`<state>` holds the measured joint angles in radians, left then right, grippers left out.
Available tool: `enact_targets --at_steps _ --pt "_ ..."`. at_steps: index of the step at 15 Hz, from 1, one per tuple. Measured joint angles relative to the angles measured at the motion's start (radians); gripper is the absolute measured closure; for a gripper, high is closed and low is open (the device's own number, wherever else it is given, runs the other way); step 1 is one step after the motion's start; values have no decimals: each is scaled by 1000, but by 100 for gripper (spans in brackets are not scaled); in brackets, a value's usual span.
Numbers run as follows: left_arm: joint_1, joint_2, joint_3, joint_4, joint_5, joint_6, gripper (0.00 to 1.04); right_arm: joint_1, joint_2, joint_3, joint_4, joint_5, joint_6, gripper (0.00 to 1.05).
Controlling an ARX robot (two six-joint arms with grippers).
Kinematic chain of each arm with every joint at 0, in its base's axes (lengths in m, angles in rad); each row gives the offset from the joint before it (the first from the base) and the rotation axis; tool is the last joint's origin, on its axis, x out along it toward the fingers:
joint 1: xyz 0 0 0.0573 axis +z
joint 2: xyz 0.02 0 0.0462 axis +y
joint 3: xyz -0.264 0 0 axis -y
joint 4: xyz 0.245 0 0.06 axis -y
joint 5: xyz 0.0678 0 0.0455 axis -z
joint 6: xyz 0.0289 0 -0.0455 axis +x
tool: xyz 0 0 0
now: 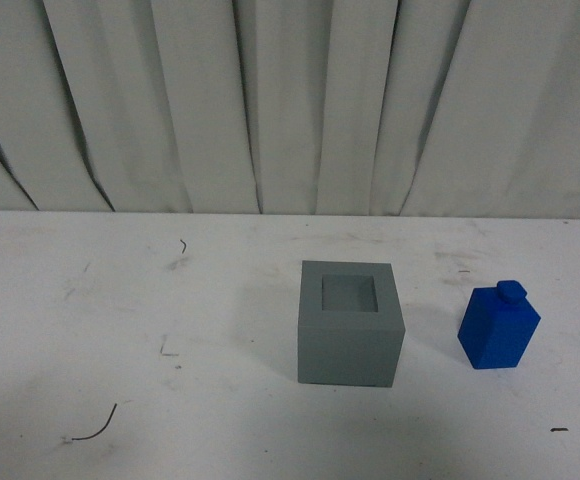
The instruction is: Insert blue part into gray base
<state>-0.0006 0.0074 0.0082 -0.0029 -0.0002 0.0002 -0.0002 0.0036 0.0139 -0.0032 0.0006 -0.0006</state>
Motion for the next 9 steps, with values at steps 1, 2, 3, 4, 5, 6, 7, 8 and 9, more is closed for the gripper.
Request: enact_targets --at_steps 1,2,3,4,5,6,7,8,9 --pt "0 0 0 0 0 0 7 0 0 0 0 0 0 6" --pt "0 0 0 0 0 0 7 0 0 0 0 0 0 6" --pt "0 0 0 0 0 0 7 0 0 0 0 0 0 6" --pt "0 0 0 0 0 0 7 0 0 0 0 0 0 6" --pt "0 0 0 0 0 0 7 0 0 0 0 0 0 6" --pt "0 0 0 0 0 0 7 0 0 0 0 0 0 6" --pt "0 0 0 0 0 0 7 0 0 0 0 0 0 6" --pt "0 0 0 0 0 0 7 0 0 0 0 0 0 6" --pt "0 0 0 0 0 0 7 0 0 0 0 0 0 6"
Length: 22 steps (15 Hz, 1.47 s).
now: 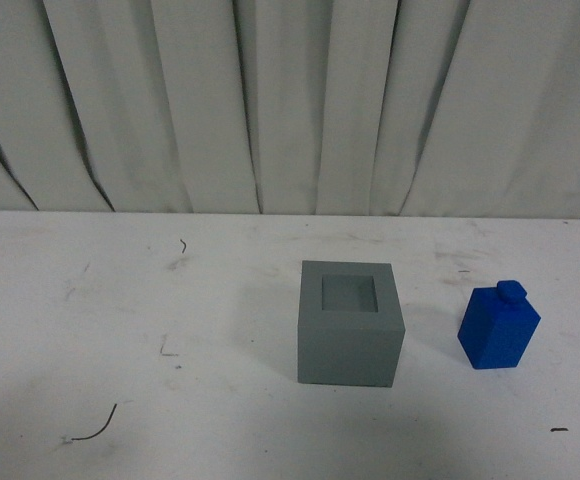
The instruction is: Insert blue part into gray base
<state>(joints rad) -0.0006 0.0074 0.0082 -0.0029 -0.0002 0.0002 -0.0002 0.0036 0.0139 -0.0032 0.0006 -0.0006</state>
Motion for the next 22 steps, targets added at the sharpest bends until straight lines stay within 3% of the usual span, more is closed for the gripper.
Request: enact_targets --at_steps 7,8,12,14,18,22 --pt "0 0 0 0 0 0 7 2 19 0 42 -5 0 6" --pt "0 0 0 0 0 0 7 6 150 0 225 3 -1 6" --pt "0 0 0 0 0 0 7 -155 972 127 963 -137 -24 6" --pt "0 0 0 0 0 0 7 -164 1291 335 1091 -155 -50 6" --pt "0 0 0 0 0 0 7 -100 1645 731 856 -140 -135 6" --pt "0 0 0 0 0 0 7 -17 1666 990 502 -258 -424 6"
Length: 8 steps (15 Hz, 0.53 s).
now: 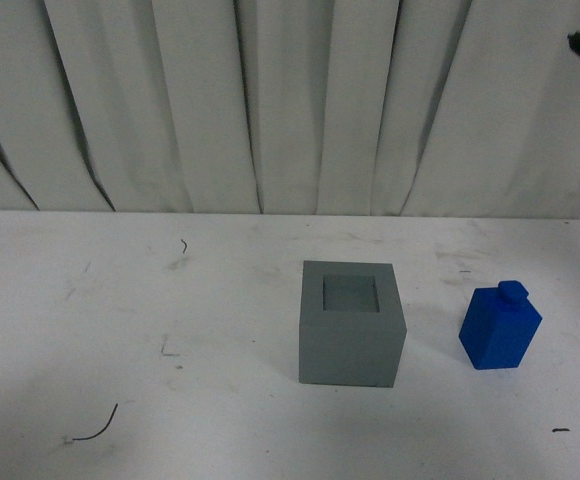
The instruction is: Insert blue part into gray base
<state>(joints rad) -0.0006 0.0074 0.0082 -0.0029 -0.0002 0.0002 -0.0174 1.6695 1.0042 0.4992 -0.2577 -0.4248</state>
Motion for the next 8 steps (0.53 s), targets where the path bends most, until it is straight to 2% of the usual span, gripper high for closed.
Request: enact_targets --at_steps 1,3,5,8 --pt "0 0 0 0 0 0 7 0 19 37 -108 -45 -100 6" --pt "0 0 0 0 0 0 7 12 47 145 -536 -100 -520 6" --pt "0 0 0 0 0 0 7 8 103 208 -724 -68 -751 6" --pt "0 0 0 0 0 0 7 -3 169 266 -863 -37 -908 6"
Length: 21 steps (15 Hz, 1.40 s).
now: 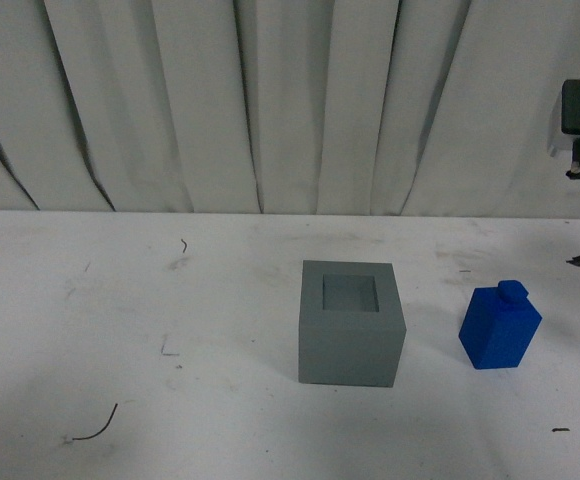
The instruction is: Insert blue part into gray base
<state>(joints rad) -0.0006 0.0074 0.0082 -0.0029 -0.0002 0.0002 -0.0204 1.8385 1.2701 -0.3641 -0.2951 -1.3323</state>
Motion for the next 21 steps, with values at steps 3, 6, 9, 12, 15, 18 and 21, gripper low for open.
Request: enact_targets --at_steps 3,6,9,12,15,18,21 --pt "0 0 0 0 0 0 7 1 46 92 -134 22 -94 6" --pt "0 0 0 0 0 0 7 15 109 136 -242 53 -172 6" --pt "0 0 0 0 0 0 7 27 179 176 -276 56 -207 6" --pt "0 0 0 0 0 0 7 34 226 202 -287 38 -210 6" --pt "0 0 0 0 0 0 7 51 271 219 -309 43 -210 6" --pt "0 0 0 0 0 0 7 74 303 240 -308 41 -207 6" --pt "0 0 0 0 0 0 7 79 338 247 -296 37 -206 6"
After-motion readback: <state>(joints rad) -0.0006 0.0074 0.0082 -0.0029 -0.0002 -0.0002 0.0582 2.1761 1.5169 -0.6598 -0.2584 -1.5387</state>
